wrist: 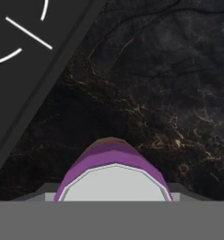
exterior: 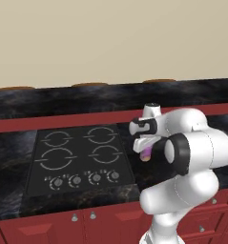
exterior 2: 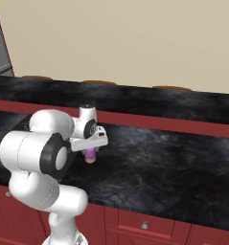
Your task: Four empty soda cans are scattered around the kitchen. Gather all the cans and cluster them next to the stove for recycling.
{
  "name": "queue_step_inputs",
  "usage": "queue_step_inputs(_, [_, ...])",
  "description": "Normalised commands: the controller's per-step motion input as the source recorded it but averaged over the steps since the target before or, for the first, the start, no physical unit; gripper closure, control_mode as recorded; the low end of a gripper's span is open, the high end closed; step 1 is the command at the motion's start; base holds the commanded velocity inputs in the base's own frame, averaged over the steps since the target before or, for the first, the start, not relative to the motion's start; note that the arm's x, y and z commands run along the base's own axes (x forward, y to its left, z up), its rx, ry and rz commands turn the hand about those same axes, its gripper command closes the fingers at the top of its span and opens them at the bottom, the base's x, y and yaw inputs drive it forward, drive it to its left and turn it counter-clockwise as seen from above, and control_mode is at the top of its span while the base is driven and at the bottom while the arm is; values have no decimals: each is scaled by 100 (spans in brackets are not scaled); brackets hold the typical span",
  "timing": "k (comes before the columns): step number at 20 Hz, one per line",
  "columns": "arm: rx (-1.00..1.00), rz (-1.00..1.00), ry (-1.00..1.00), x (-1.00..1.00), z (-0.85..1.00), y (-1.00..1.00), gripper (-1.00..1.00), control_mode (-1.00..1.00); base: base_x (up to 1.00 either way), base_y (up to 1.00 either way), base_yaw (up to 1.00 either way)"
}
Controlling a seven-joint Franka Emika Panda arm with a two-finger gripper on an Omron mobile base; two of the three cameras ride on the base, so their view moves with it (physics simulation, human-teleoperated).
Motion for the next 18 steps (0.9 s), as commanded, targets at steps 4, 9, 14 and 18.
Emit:
queue_step_inputs(4, [0,1,2,1,-14,0,-100,-100,0,0,0])
queue_step_inputs(9, [0,0,1,-9,2,0,-100,-100,0,0,0])
queue_step_inputs(14, [-1,0,0,-14,19,0,-100,-100,0,0,0])
queue_step_inputs(18, [-1,0,0,-19,45,0,-100,-100,0,0,0])
